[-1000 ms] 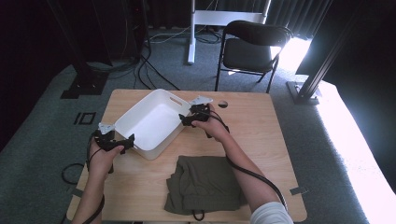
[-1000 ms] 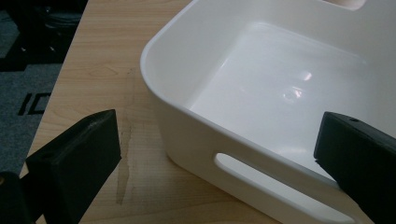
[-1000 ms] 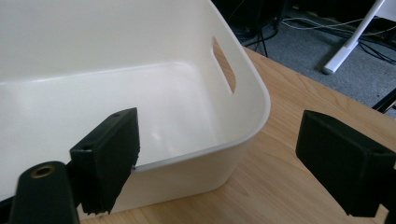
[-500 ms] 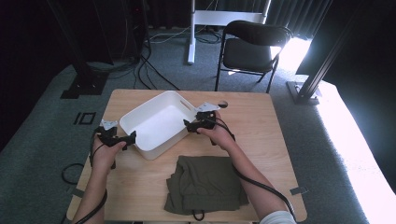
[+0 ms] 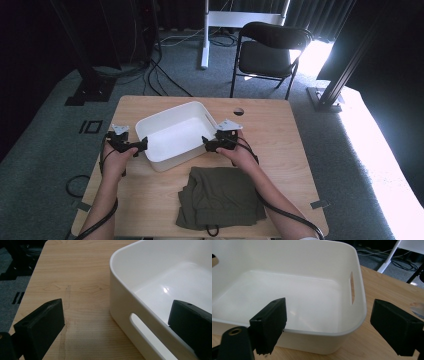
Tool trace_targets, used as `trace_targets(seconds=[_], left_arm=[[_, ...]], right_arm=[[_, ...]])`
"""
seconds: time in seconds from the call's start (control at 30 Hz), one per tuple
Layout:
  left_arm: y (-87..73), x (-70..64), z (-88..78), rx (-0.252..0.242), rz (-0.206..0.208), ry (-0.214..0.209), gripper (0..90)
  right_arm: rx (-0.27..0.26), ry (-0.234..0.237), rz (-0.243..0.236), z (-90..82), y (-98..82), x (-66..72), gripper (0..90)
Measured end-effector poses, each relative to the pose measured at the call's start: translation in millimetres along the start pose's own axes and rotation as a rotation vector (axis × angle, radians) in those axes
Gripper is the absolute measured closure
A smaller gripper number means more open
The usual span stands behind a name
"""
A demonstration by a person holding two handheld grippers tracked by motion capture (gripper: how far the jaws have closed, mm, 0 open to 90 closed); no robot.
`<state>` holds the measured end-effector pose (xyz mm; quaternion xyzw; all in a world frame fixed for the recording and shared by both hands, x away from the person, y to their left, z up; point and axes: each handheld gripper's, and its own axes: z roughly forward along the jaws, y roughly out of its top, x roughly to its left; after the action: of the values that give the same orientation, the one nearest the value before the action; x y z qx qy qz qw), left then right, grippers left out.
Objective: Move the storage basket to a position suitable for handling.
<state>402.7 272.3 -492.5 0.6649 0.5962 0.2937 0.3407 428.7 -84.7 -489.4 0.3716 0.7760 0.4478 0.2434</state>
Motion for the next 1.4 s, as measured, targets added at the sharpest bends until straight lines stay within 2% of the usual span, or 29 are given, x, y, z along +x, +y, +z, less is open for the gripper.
trace_targets(seconds=[0.2, 0.27, 0.33, 0.4, 0.47, 0.53, 0.6, 0.63, 0.67, 0.7, 0.73, 0.77, 0.8, 0.83, 0.87, 0.9, 0.93, 0.97, 1.1, 1.13, 1.23, 1.3, 1.4], left_arm=[[2.7, -1.4, 2.9, 0.012, 0.003, -0.005, 1.9], [5.2, -4.0, -1.5, -0.011, -0.008, -0.026, 1.9], [8.3, -6.4, -8.9, -0.034, -0.016, -0.033, 1.9], [10.9, -8.7, -16.7, -0.066, -0.031, -0.033, 1.9], [11.9, -11.4, -23.6, -0.078, -0.029, -0.039, 1.9], [11.1, -15.2, -28.0, -0.075, -0.012, -0.049, 8.5], [9.4, -17.8, -29.4, -0.058, -0.008, -0.056, 10.6], [8.1, -18.1, -28.9, -0.052, -0.009, -0.054, 16.1], [6.5, -18.0, -27.5, -0.042, -0.011, -0.053, 17.0], [4.6, -18.0, -25.6, -0.038, 0.002, -0.054, 17.5], [2.6, -17.8, -23.8, -0.029, 0.005, -0.047, 25.1], [0.7, -17.8, -21.7, -0.024, -0.004, -0.04, 29.2], [-1.3, -18.2, -19.6, -0.022, -0.001, -0.043, 29.2], [-3.2, -18.7, -18.4, -0.014, -0.001, -0.05, 30.9], [-4.8, -19.9, -17.6, -0.008, -0.012, -0.057, 38.3], [-6.3, -21.6, -16.5, -0.004, -0.014, -0.065, 40.5], [-7.8, -21.8, -15.6, -0.005, -0.023, -0.09, 44.2], [-8.7, -23.3, -14.9, 0.001, -0.043, -0.089, 47.1], [-10.5, -29.8, -12.0, 0.012, -0.038, -0.083, 58.3], [-10.3, -31.6, -11.6, 0.016, -0.026, -0.065, 61.5], [-9.6, -36.6, -10.2, 0.007, -0.023, -0.018, 64.3], [-9.4, -37.5, -8.9, 0.0, -0.03, -0.012, 66.0], [-8.5, -38.4, -7.7, 0.001, -0.03, -0.003, 67.0]], right_arm=[[-0.012, 0.021, 0.023, -10.3, -6.7, 3.4, 14.1], [-0.024, 0.016, 0.019, -12.8, -5.7, 1.5, 14.1], [-0.044, 0.011, 0.048, -13.5, -1.9, -3.7, 14.2], [-0.066, -0.01, 0.063, -12.9, 4.3, -11.8, 20.1], [-0.079, -0.022, 0.075, -10.2, 11.9, -20.3, 24.7], [-0.083, -0.033, 0.057, -4.9, 18.7, -27.8, 30.9], [-0.09, -0.046, 0.044, 2.3, 23.3, -33.7, 34.5], [-0.088, -0.046, 0.039, 6.3, 24.6, -35.8, 37.0], [-0.087, -0.046, 0.031, 10.5, 25.5, -37.6, 42.7], [-0.079, -0.044, 0.025, 14.2, 26.2, -39.1, 46.8], [-0.076, -0.046, 0.025, 17.8, 26.3, -39.8, 47.3], [-0.069, -0.055, 0.026, 21.1, 26.1, -39.9, 52.7], [-0.046, -0.059, 0.026, 24.1, 25.9, -40.2, 53.7], [-0.043, -0.059, 0.027, 27.2, 25.3, -40.1, 53.8], [-0.042, -0.064, 0.021, 30.0, 24.6, -39.7, 56.8], [-0.028, -0.058, 0.019, 32.7, 24.2, -39.8, 58.3], [-0.02, -0.059, 0.033, 35.5, 23.5, -39.4, 61.1], [-0.009, -0.058, 0.042, 38.1, 23.2, -39.4, 63.8], [0.006, -0.066, 0.058, 45.4, 23.4, -35.4, 72.6], [0.014, -0.071, 0.065, 46.5, 23.7, -33.9, 75.8], [0.021, -0.107, 0.09, 48.1, 24.0, -31.7, 82.6], [0.025, -0.119, 0.12, 47.7, 24.3, -32.4, 85.8], [0.047, -0.13, 0.122, 47.3, 25.7, -32.1, 85.9]])
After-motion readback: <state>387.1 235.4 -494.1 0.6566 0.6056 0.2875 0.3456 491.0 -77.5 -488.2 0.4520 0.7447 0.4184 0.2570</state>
